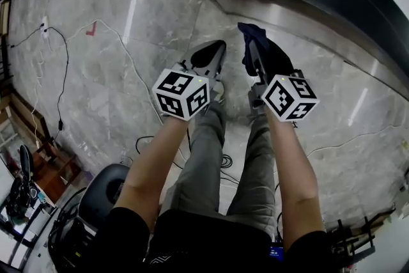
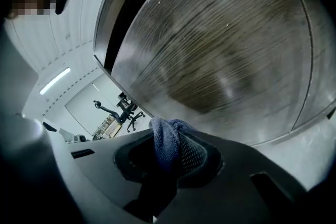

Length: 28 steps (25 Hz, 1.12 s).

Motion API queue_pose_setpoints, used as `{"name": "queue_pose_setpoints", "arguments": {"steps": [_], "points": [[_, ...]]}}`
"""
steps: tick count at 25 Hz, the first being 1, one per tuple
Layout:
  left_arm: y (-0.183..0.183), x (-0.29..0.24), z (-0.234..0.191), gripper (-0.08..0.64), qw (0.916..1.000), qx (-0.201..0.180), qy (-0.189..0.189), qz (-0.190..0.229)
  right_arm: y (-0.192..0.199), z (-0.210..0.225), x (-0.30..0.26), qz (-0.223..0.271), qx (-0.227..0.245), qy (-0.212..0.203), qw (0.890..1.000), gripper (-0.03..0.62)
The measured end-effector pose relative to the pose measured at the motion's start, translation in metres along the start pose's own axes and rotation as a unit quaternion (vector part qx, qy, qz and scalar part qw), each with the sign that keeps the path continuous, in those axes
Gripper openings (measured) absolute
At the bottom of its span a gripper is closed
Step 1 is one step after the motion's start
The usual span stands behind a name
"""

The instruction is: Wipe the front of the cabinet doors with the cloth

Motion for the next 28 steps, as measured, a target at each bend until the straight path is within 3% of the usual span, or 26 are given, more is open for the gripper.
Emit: {"name": "queue_pose_setpoints", "arguments": {"steps": [5,15,28], "points": [[0.012,-0.007,-0.045,0.009,0.9999,0.004,-0.007,-0.007,0.011,0.001,-0.057,-0.013,-0.001,0.002,1.0,0.084],[0.017,0.002,-0.057,0.009,0.9997,-0.017,-0.011,-0.016,0.014,-0.002,-0.082,-0.004,-0.009,0.014,1.0,0.084],[0.003,-0.024,-0.029,0.009,0.9995,-0.029,-0.002,-0.014,-0.012,0.034,-0.033,0.036,-0.018,0.038,0.998,0.084]]}}
Point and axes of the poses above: the fingertips, and each gripper's own axes: x backward along the fingers, z to its right, y out of its underside, the point moved 5 cm from there along x, backward along the fingers, and after that the axes turned 13 degrees about -x, right-handed, at the moved point
